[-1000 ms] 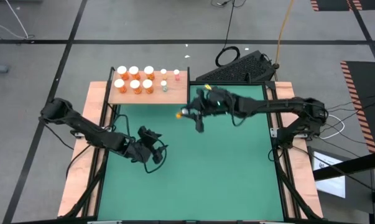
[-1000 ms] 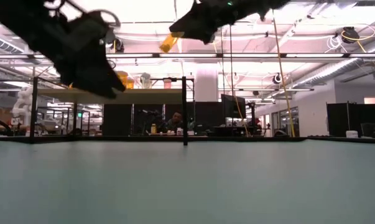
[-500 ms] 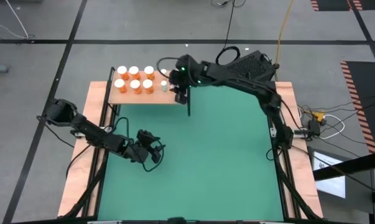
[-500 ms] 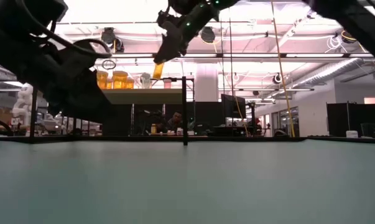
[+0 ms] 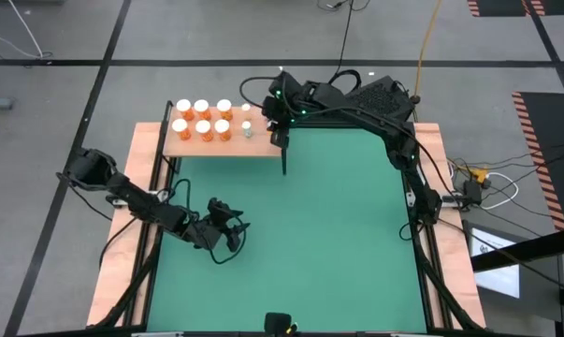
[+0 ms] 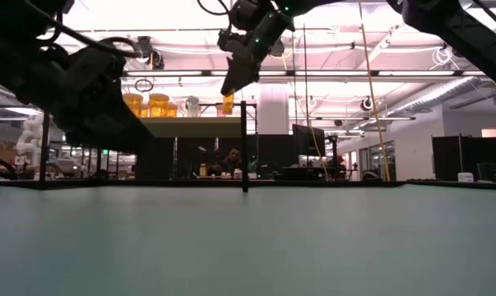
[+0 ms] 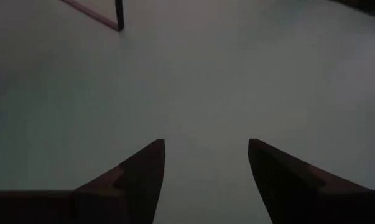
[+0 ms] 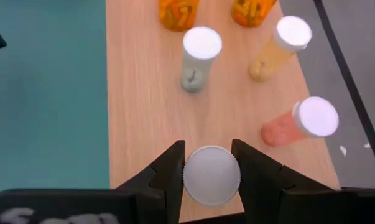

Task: Pick and place medicine bottles onto shelf by color
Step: Put the small orange pill bottle on the shelf aligned with the other small orange pill bottle

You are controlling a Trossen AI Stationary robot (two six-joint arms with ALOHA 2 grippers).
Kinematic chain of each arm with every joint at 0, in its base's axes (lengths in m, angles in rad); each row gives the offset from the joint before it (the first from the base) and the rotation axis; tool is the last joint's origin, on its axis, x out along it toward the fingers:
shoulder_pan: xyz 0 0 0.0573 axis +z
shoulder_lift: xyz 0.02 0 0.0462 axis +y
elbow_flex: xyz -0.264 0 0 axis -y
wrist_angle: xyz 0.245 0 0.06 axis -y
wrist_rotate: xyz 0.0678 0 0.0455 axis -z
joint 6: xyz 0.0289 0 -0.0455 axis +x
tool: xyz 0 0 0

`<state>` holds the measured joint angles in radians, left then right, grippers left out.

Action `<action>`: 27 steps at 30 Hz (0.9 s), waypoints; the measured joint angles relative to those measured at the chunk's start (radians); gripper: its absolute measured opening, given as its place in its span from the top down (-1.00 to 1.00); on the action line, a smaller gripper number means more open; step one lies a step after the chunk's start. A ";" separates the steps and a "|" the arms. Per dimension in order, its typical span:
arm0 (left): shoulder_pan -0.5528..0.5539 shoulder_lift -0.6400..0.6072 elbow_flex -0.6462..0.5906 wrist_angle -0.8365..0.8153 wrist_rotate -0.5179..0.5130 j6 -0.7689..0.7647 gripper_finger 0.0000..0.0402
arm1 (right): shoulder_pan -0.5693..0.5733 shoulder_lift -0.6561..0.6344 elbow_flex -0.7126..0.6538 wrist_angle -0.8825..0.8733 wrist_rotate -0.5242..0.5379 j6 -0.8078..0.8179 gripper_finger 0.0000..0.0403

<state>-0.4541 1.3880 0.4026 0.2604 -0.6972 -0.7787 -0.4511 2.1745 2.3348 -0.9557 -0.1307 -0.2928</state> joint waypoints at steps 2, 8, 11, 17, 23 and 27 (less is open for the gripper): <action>0.000 0.000 0.000 0.023 -0.006 0.012 -0.16 | 0.001 0.001 0.000 -0.004 0.000 -0.003 0.41; 0.000 0.000 0.000 0.102 -0.009 0.076 -0.16 | 0.012 0.004 0.000 0.012 0.000 -0.003 0.41; 0.001 0.000 0.000 0.136 -0.010 0.108 -0.16 | 0.016 0.018 0.000 0.010 0.000 -0.003 0.41; 0.001 0.000 0.000 0.174 -0.010 0.146 -0.16 | 0.027 0.033 -0.014 0.025 0.000 -0.014 0.41; 0.001 0.000 0.000 0.182 -0.010 0.149 -0.16 | 0.028 0.033 -0.019 0.036 0.000 -0.026 0.41; 0.001 0.000 0.000 0.184 -0.010 0.154 -0.16 | 0.028 0.032 -0.029 0.074 -0.001 -0.030 0.41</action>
<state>-0.4530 1.3880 0.4026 0.4447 -0.7074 -0.6243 -0.4232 2.2063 2.3056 -0.8816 -0.1312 -0.3229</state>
